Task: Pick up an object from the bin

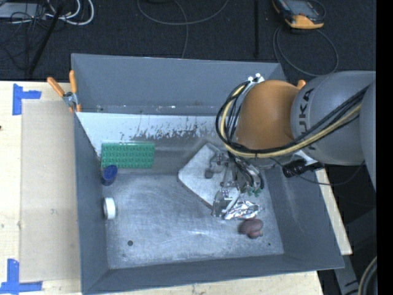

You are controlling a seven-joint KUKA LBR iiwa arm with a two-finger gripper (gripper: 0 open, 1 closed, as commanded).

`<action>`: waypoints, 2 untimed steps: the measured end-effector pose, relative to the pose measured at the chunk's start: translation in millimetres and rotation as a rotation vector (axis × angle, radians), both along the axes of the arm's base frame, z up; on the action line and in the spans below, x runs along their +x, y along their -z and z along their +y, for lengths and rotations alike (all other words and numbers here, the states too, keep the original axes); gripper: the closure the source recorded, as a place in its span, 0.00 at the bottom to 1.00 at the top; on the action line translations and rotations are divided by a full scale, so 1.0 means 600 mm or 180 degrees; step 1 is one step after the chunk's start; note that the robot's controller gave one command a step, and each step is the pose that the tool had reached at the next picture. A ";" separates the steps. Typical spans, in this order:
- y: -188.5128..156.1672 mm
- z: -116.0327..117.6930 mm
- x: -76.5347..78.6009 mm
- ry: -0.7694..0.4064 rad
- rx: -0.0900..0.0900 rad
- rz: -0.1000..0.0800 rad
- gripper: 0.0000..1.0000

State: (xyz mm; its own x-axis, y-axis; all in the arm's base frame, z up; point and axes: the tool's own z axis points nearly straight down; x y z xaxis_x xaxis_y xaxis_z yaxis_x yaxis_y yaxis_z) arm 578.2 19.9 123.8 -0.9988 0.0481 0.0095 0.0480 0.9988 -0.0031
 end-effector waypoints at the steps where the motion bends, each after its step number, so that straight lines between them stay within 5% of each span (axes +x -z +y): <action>1: 0.071 -0.053 0.023 -0.0145 0.0068 0.0005 0.00; 2: 0.076 -0.063 0.020 -0.0125 0.0030 0.0007 1.00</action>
Offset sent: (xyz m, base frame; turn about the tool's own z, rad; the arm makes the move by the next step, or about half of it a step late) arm 0.0129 -0.0425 -0.0476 -0.0368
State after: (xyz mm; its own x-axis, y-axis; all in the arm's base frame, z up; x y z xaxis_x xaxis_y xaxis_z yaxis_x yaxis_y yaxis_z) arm 590.1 -18.0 78.2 -0.9999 0.0088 0.0119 0.0089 0.9999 0.0063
